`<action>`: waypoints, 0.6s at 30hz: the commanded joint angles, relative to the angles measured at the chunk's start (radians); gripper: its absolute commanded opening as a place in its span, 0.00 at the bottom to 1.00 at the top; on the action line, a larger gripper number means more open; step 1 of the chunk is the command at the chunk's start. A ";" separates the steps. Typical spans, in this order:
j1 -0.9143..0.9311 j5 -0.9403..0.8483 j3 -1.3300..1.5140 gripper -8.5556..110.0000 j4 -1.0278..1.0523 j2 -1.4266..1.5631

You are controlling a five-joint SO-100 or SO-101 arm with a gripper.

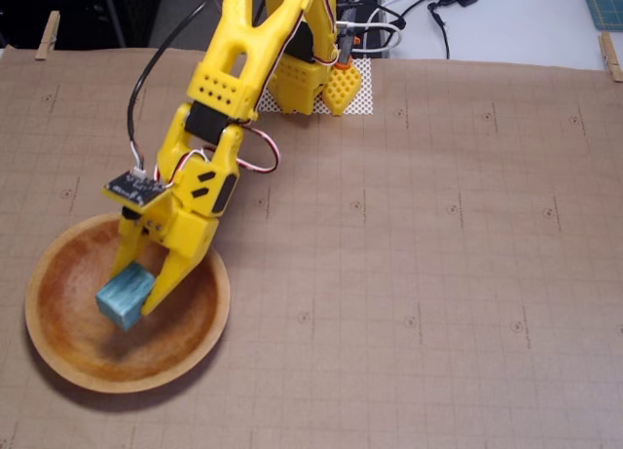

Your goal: Grasp a blue block and put it in the bowl.

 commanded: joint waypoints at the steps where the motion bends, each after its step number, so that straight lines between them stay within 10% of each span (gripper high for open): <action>1: -0.002 0.003 -0.074 0.08 -0.012 0.003; 18: 0.002 0.002 -0.075 0.09 -0.012 -0.094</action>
